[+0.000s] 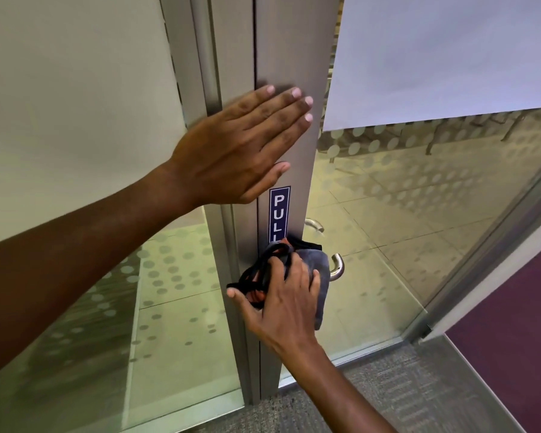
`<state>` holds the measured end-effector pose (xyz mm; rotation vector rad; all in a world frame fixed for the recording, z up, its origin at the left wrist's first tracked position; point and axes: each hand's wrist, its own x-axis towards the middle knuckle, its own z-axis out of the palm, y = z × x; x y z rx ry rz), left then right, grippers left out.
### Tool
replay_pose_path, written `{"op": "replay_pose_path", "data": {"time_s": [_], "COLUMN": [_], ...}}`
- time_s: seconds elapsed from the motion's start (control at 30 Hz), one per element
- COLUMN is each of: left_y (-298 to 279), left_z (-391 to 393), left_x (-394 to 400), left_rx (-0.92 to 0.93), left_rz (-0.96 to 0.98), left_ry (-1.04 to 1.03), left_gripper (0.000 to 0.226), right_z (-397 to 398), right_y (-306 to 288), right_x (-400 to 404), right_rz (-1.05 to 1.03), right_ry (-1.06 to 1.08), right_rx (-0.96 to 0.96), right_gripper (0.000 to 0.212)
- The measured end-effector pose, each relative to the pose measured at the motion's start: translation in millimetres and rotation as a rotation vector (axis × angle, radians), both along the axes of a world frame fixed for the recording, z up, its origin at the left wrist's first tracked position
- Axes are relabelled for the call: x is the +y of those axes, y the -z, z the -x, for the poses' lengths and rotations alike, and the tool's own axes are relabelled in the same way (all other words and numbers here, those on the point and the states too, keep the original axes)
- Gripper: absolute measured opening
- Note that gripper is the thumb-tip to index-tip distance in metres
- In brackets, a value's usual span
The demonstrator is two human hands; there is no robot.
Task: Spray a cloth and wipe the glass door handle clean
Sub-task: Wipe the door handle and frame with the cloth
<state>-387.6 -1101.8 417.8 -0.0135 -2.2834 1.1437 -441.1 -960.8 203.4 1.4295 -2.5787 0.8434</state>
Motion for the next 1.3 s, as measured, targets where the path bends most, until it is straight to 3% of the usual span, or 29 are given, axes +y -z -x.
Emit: {"op": "replay_pose_path", "data": {"time_s": [0.1,0.27,0.7,1.0,1.3], "left_y": [0,0,-1,2,3], "left_z": [0,0,-1,1,3], "left_x": [-1,-2,-1,-4,-4], "left_rx": [-0.001,-0.009,-0.016,0.017,0.032], "left_rz": [0.005,0.013,0.036,0.066,0.079], "left_ry": [-0.004,-0.02,-0.068,-0.082,-0.094], "left_gripper": [0.062,0.063,0.064,0.064,0.065], "right_z": [13,29,116,187,141], "right_y": [12,25,41,27,34], "right_x": [-1,-7,25,24,27], "right_rz": [0.108,0.111,0.177,0.114,0.212], "right_ry": [0.058,0.056,-0.469,-0.756,-0.537], "right_rx": [0.024,0.153,0.42,0.35,0.236], "right_gripper": [0.078,0.066,0.055,0.048,0.049]}}
